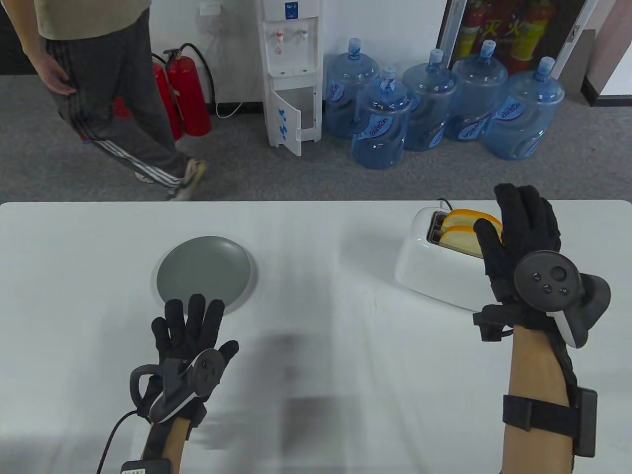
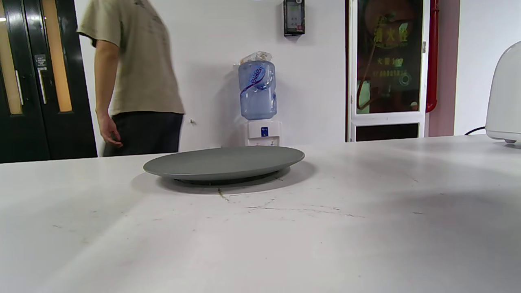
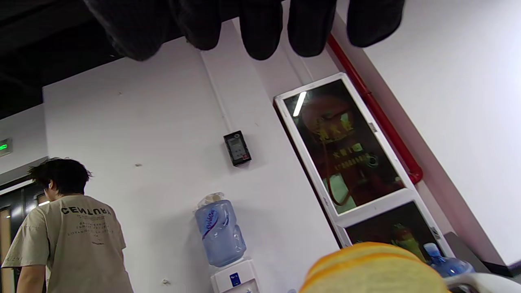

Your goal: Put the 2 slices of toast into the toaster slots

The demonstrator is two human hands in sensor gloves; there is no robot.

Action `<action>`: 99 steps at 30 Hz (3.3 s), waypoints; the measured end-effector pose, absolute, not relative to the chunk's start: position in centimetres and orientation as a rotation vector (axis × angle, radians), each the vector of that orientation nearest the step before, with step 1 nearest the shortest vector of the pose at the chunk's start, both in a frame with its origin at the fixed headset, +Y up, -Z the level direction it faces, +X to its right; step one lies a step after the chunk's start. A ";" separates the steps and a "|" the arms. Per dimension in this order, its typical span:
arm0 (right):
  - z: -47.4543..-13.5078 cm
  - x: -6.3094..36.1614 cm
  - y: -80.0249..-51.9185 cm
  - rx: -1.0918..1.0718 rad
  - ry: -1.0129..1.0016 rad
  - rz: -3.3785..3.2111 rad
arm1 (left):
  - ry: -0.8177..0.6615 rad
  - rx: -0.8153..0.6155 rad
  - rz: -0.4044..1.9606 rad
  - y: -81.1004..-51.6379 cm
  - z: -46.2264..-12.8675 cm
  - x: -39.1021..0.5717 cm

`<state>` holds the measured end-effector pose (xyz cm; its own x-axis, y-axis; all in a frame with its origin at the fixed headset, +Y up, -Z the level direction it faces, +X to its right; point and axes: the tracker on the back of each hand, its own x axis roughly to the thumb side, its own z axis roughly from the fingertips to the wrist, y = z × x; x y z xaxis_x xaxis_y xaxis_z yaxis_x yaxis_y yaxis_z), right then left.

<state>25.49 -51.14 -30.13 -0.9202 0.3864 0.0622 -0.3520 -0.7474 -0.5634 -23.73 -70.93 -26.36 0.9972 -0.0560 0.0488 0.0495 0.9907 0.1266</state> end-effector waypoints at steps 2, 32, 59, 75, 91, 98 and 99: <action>-29.5 24.7 -50.8 -0.038 -0.849 2.627 | -0.054 0.119 -0.054 -71.1 -26.4 -23.7; -22.6 14.6 -56.5 0.469 -1.025 2.739 | -0.079 0.116 -0.041 -71.3 -26.2 -22.8; -22.6 12.3 -66.5 0.442 -0.735 2.802 | -0.089 0.102 -0.046 -71.5 -26.2 -22.4; -23.9 12.1 -70.1 0.417 -0.479 2.874 | -0.072 0.106 -0.048 -71.4 -26.2 -22.6; -24.1 12.7 -70.9 0.397 -0.468 2.888 | -0.054 0.101 -0.038 -71.2 -26.3 -23.1; -24.1 12.8 -70.9 0.402 -0.468 2.890 | -0.051 0.097 -0.042 -71.3 -26.3 -23.1; -24.0 12.8 -70.8 0.402 -0.473 2.888 | -0.051 0.096 -0.043 -71.3 -26.3 -23.2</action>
